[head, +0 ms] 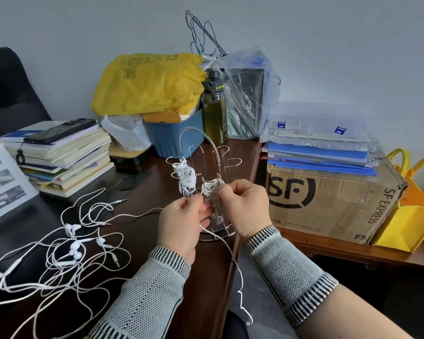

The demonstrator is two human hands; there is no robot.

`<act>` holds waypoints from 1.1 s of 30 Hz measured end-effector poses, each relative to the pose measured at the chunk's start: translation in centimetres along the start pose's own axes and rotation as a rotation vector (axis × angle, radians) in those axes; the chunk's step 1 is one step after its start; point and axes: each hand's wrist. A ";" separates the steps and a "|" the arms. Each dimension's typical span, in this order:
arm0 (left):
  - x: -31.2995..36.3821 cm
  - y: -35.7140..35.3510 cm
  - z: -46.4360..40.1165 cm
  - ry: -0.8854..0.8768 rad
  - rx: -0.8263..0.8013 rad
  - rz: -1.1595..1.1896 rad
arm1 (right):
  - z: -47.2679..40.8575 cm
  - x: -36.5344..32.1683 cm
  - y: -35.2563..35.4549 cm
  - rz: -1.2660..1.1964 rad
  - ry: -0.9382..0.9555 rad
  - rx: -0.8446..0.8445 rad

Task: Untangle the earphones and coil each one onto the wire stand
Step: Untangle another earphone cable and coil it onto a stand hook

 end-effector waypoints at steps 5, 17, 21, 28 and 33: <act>-0.1 0.2 -0.1 -0.041 -0.016 -0.047 | -0.1 0.3 -0.1 -0.085 0.037 0.015; -0.9 0.0 -0.5 -0.028 0.016 -0.056 | 0.2 0.6 0.5 -0.134 0.141 -0.054; -1.1 -0.2 -0.6 -0.089 0.023 -0.144 | 0.2 0.7 0.4 -0.135 0.135 -0.040; -1.5 -0.2 -1.0 -0.014 0.039 -0.088 | 0.3 1.3 0.2 -0.074 0.180 0.015; -1.1 0.0 -1.0 0.107 0.042 0.110 | 0.5 1.4 0.4 -0.082 0.208 -0.014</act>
Point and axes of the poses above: each hand's wrist, its own z-axis away from the middle knuckle, its own y-axis out of the back of the hand, x = y × z, and after that the axes turned 15 degrees about -y, right-handed
